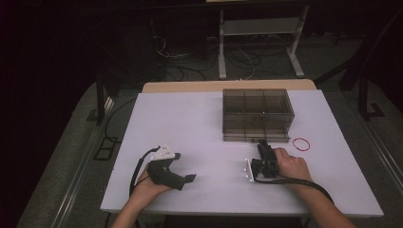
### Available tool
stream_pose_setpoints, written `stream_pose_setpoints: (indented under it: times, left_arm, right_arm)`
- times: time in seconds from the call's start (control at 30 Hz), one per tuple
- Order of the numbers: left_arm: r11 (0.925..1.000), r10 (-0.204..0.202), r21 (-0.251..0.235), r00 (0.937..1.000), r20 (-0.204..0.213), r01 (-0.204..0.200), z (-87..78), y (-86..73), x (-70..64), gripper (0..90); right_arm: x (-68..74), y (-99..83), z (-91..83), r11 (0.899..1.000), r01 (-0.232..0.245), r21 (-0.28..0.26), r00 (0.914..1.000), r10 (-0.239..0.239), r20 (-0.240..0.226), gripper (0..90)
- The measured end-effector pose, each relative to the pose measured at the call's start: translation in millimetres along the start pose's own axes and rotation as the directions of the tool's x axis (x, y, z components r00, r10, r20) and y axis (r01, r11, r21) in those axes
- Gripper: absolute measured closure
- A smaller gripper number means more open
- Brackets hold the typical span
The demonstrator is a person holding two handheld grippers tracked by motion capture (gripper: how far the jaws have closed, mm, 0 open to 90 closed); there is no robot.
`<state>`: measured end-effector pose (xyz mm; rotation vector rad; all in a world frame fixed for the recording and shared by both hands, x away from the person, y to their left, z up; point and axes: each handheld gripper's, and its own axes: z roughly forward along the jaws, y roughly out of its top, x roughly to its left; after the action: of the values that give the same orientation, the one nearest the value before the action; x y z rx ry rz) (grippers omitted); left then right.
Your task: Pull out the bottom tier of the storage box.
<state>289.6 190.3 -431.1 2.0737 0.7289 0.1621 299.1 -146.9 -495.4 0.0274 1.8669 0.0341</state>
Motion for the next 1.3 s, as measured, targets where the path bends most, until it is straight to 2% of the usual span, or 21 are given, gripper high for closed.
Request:
stream_pose_setpoints:
  times: [0.17,0.47,0.67,0.83,1.3]
  left_arm:
    - [1.0000,0.002,0.000,1.0000,-0.001,-0.002,-0.2,0.3,-0.4,0.0]
    - [1.0000,0.003,-0.002,1.0000,-0.001,-0.003,-0.2,0.2,-0.3,0.0]
    - [1.0000,-0.001,-0.002,1.0000,-0.002,0.001,-0.7,-0.2,0.2,0.0]
    - [1.0000,0.002,0.001,1.0000,-0.002,-0.002,-1.0,-0.4,1.2,0.0]
    - [1.0000,0.002,0.004,1.0000,0.000,-0.002,-0.3,-0.4,1.8,0.0]
  right_arm:
    - [-2.4,-5.0,-8.3,1.000,-0.016,-0.003,0.9998,0.016,0.015,61.4]
    - [-3.3,-4.0,-23.5,1.000,-0.018,-0.018,0.9998,0.018,0.003,56.2]
    - [-0.7,1.2,-22.0,1.000,-0.014,-0.019,0.9999,0.014,0.000,52.0]
    - [-3.9,2.4,-20.1,0.999,-0.040,0.000,0.9991,0.040,-0.013,47.7]
    - [-8.4,2.4,-19.8,0.998,-0.069,-0.007,0.9975,0.069,0.016,36.8]
